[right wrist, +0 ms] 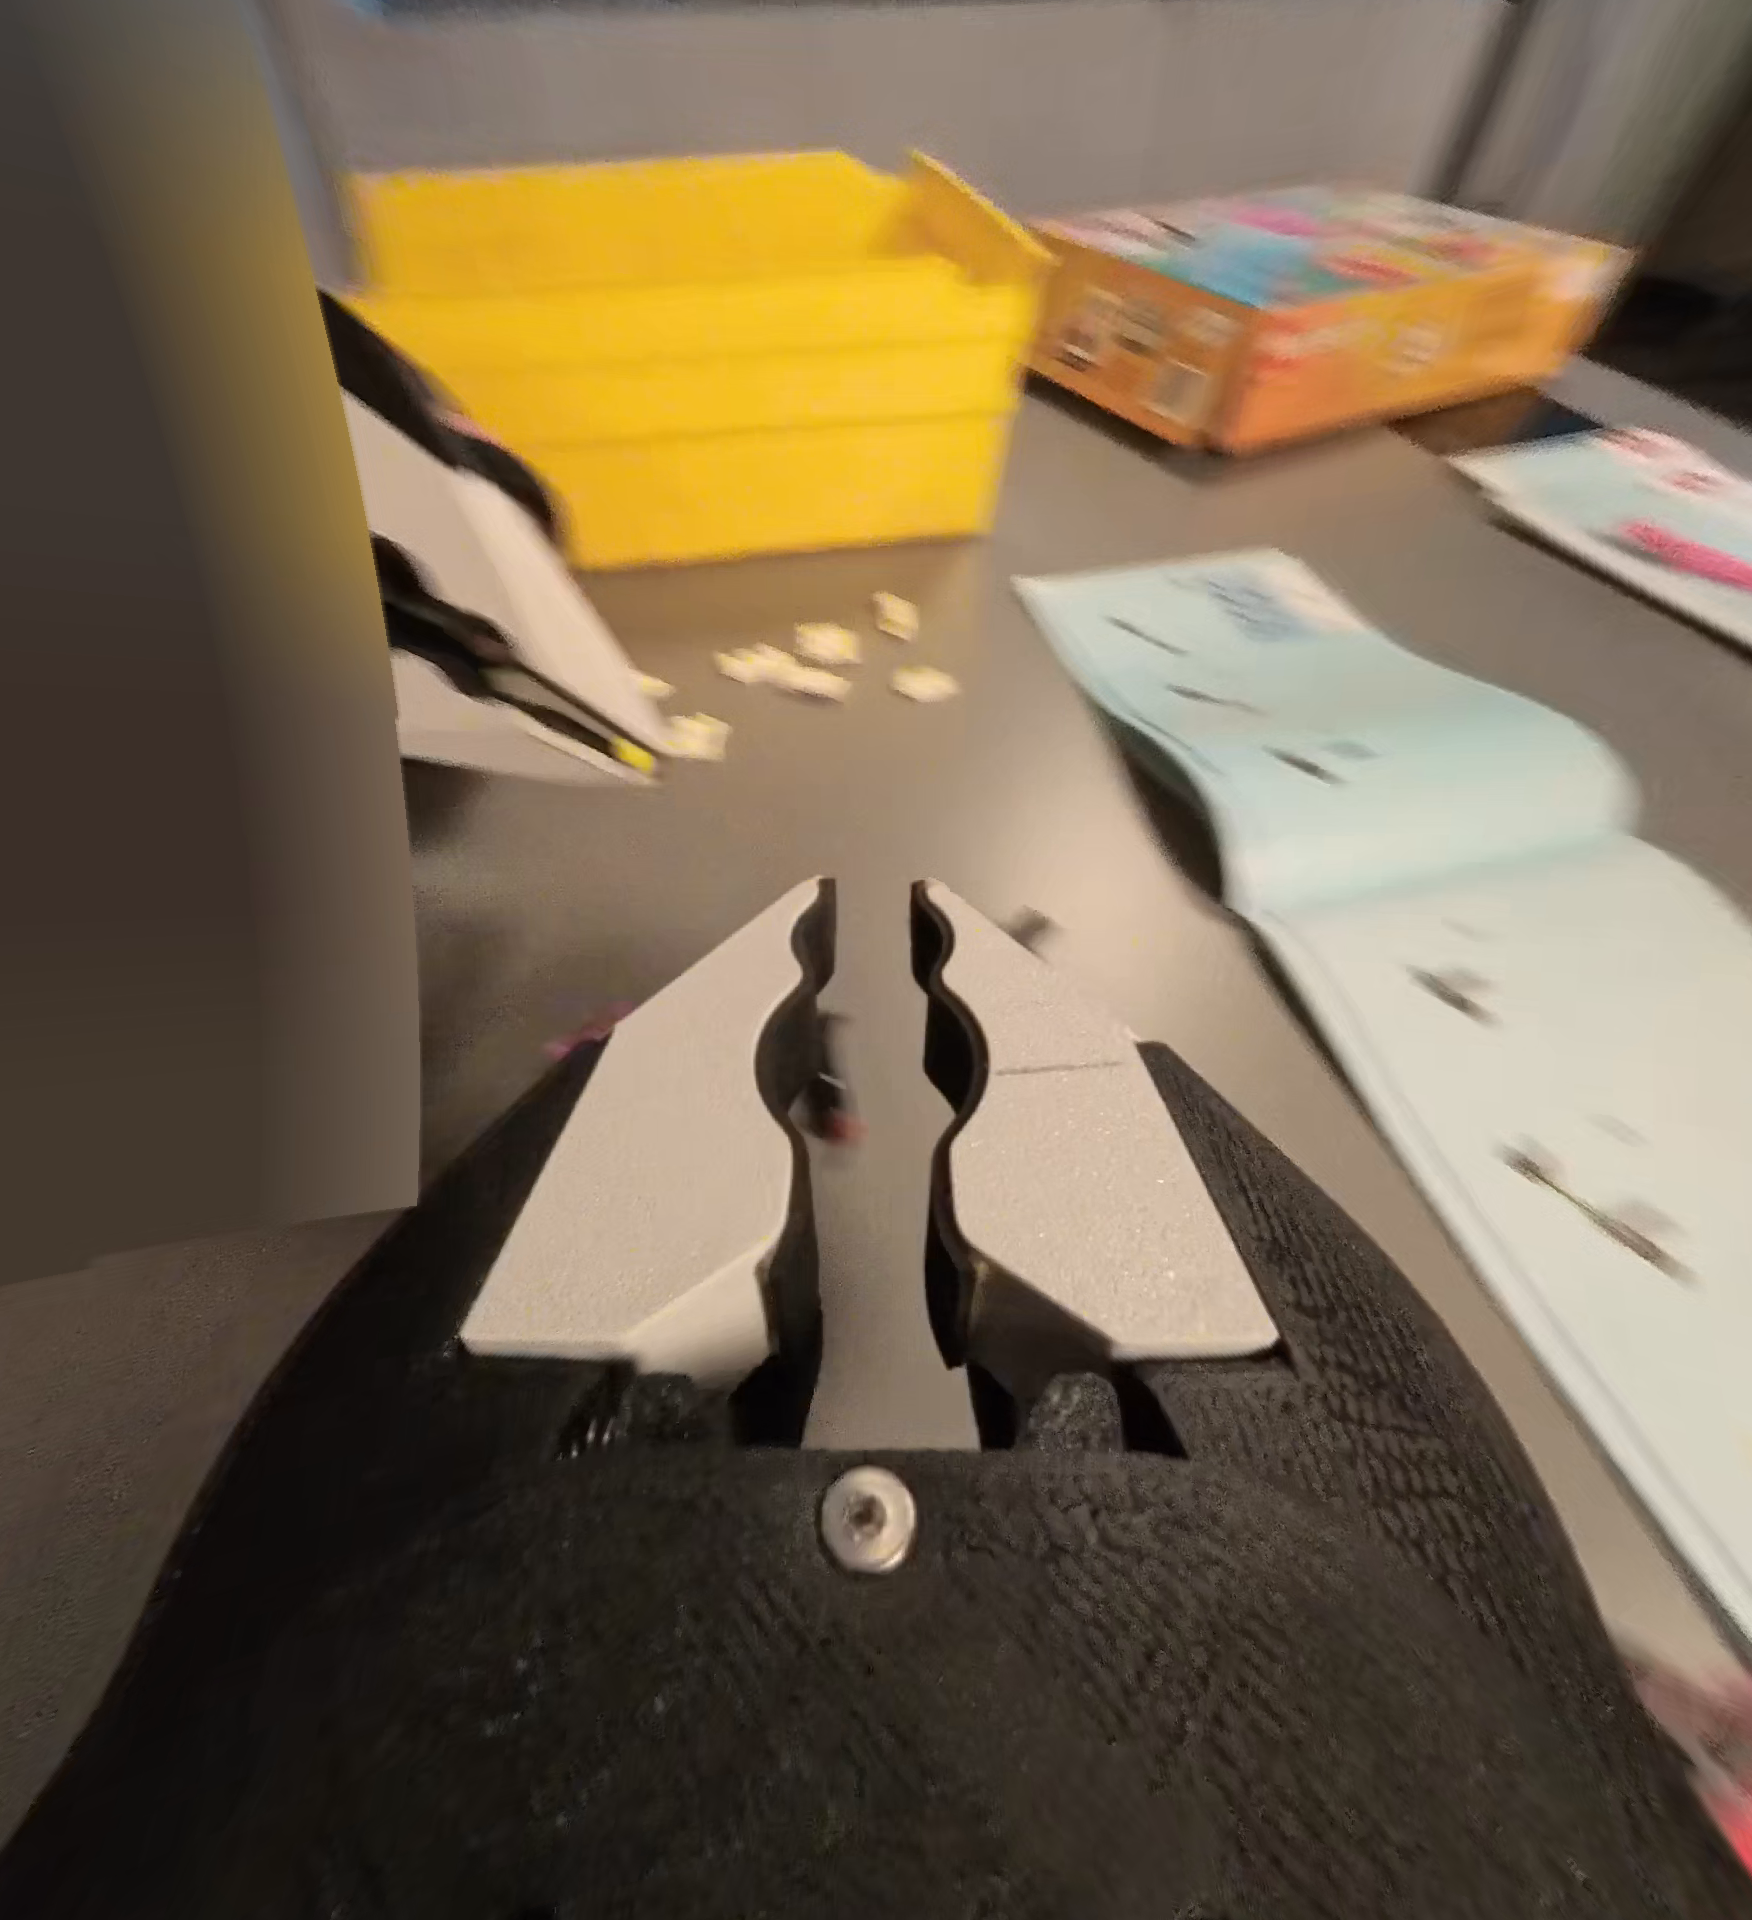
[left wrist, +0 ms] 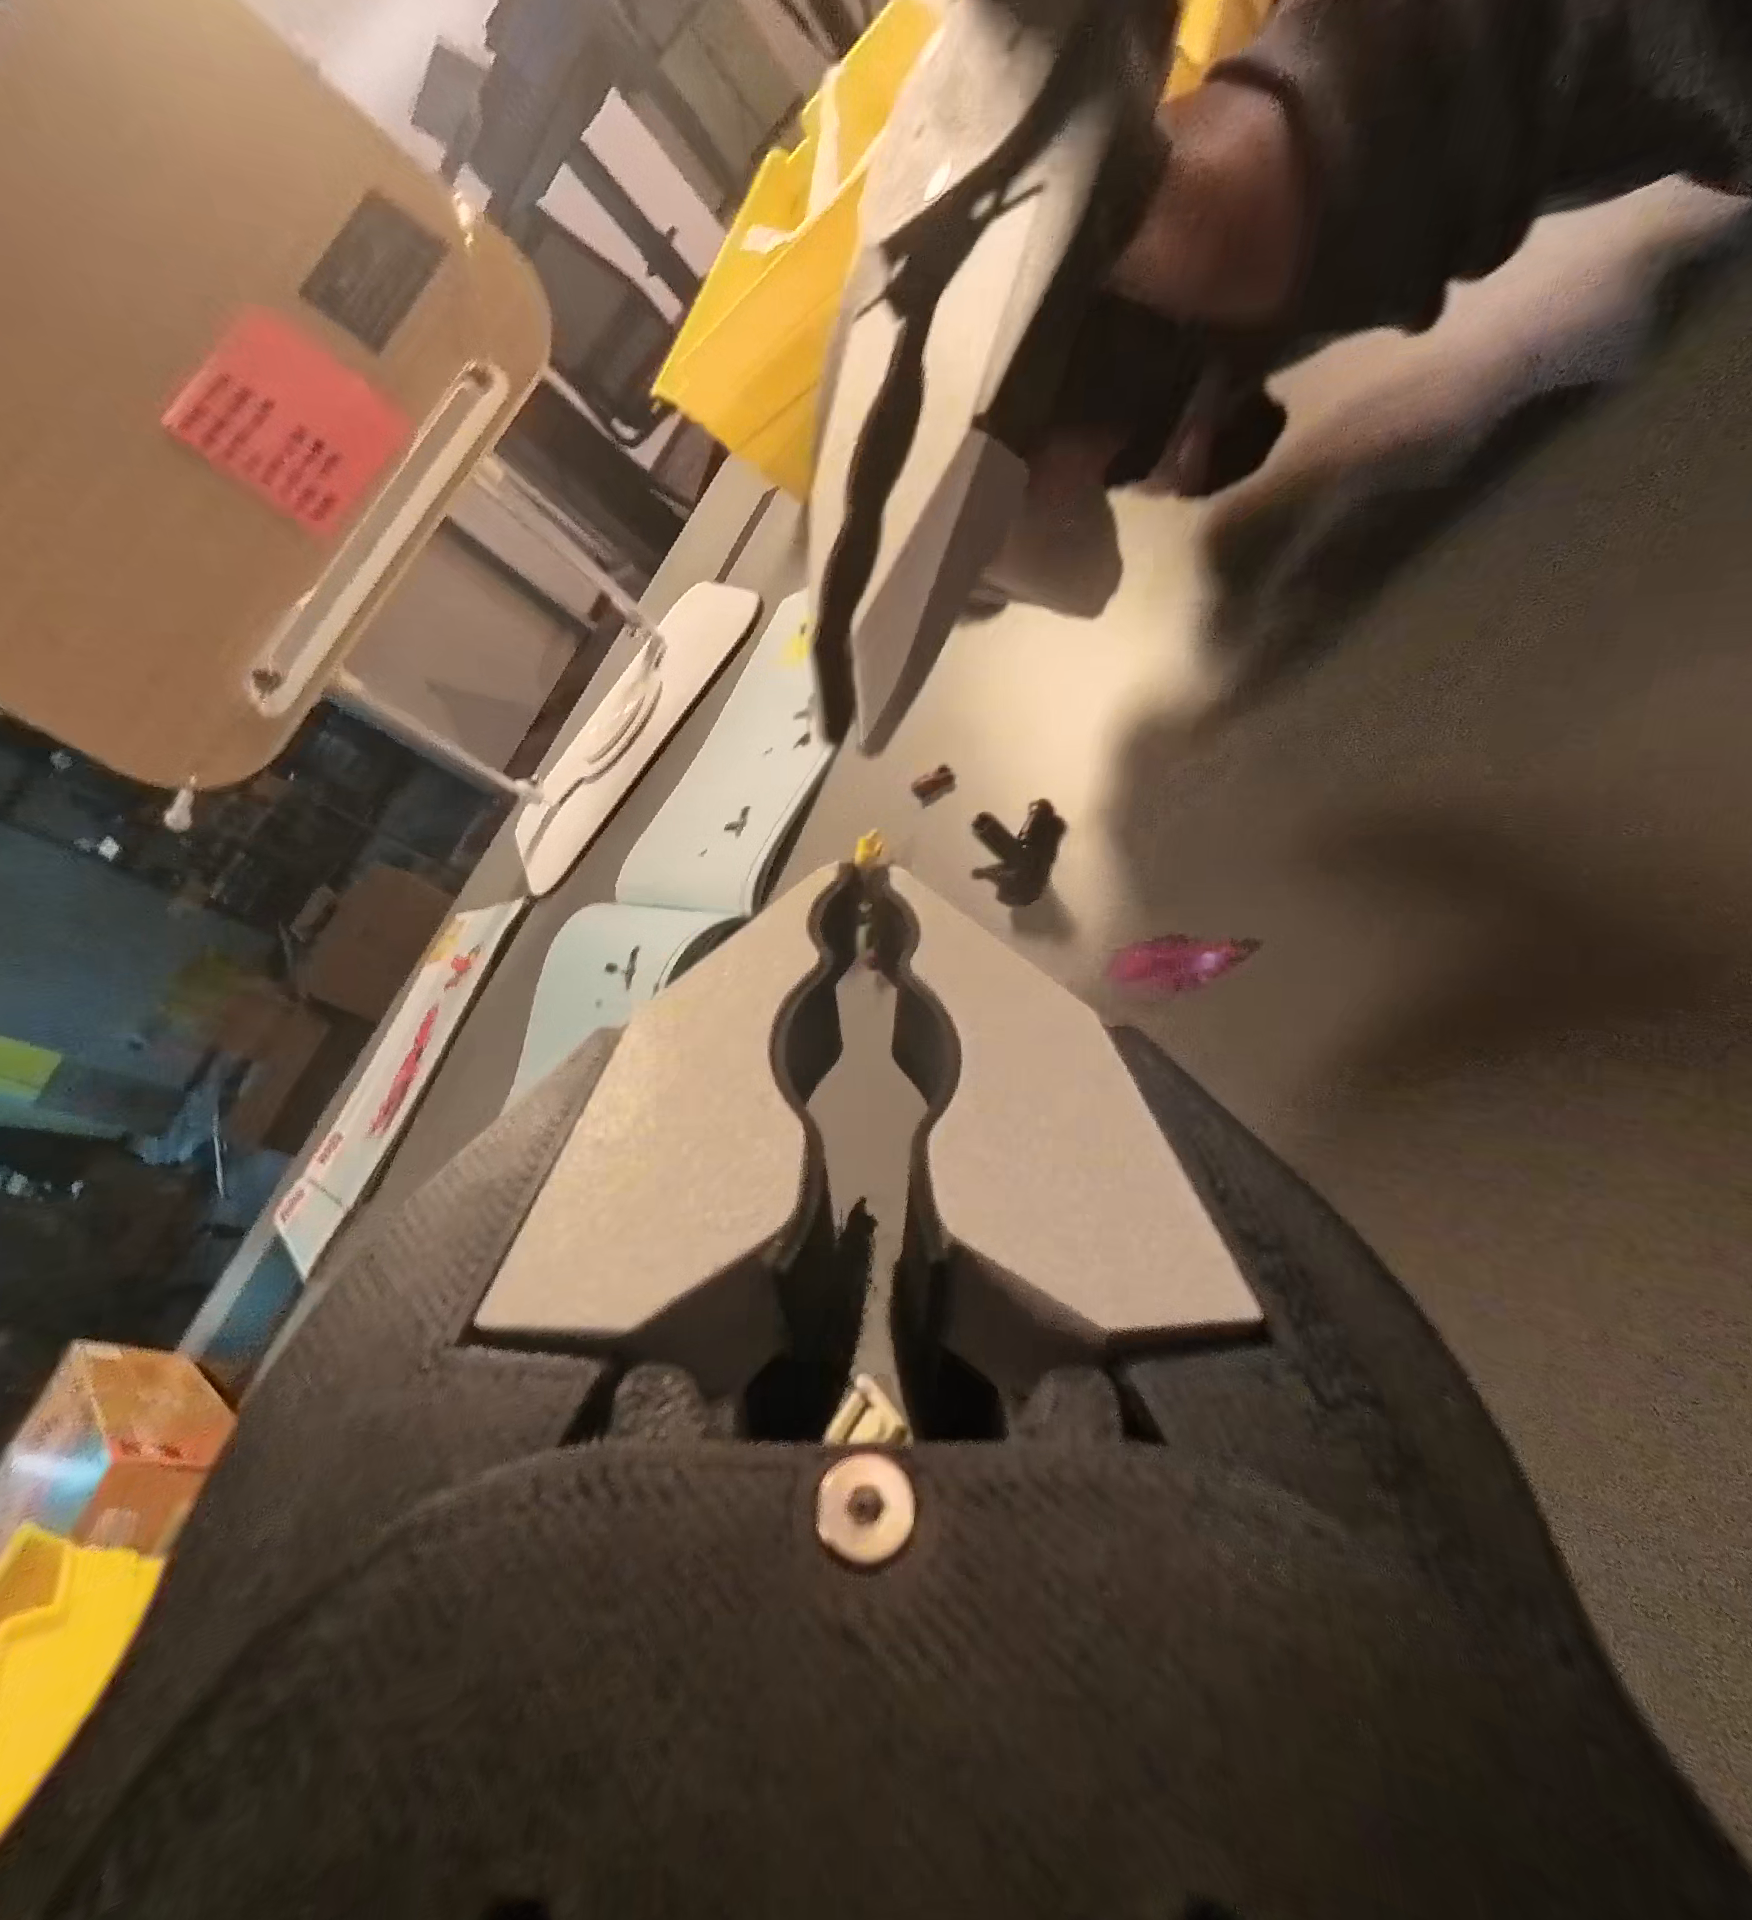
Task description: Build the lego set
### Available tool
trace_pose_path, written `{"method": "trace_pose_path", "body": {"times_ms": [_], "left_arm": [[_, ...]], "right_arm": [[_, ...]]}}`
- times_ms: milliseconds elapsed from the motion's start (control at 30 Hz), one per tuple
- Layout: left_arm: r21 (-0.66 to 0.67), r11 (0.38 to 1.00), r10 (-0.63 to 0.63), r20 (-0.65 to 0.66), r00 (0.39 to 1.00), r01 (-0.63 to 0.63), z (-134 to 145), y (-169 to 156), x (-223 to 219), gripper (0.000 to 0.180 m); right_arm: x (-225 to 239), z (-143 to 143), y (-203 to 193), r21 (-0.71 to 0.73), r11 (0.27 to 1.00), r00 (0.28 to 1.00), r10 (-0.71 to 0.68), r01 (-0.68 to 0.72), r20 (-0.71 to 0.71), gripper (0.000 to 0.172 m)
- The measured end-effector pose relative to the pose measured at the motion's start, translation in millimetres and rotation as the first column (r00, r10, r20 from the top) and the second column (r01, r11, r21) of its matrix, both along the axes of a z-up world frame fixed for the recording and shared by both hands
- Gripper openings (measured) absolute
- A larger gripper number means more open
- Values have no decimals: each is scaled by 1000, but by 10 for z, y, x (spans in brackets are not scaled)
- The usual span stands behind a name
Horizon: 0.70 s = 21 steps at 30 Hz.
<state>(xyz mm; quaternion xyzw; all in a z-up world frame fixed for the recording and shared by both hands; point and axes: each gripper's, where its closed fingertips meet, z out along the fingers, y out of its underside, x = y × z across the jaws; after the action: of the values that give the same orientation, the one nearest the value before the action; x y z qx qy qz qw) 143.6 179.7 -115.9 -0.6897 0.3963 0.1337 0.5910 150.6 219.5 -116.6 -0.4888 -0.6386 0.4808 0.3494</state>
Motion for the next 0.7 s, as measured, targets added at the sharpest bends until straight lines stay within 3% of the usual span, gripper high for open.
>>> {"method": "trace_pose_path", "body": {"times_ms": [100, 200, 300, 433, 700], "left_arm": [[-22, 998, 55, 72, 996, -54, 16, 50, -131, 1], [-39, 995, 95, 118, 988, -91, 19, 83, -231, 1], [-62, 992, 115, 146, 983, -107, -1, 102, -283, 1], [-76, 992, 115, 151, 982, -105, -25, 108, -283, 1], [-102, 991, 99, 137, 986, -86, -82, 112, -248, 1]], "right_arm": [[102, -129, 522, 83, 966, 964, -253, 246, 86, 9], [156, -342, 554, -25, 964, 938, -252, 266, 238, 17], [175, -585, 564, -33, 957, 896, -259, 290, 360, 20], [141, -630, 607, 27, 941, 870, -324, 339, 373, 18], [132, -643, 572, 59, 942, 864, -327, 330, 383, 3]]}}
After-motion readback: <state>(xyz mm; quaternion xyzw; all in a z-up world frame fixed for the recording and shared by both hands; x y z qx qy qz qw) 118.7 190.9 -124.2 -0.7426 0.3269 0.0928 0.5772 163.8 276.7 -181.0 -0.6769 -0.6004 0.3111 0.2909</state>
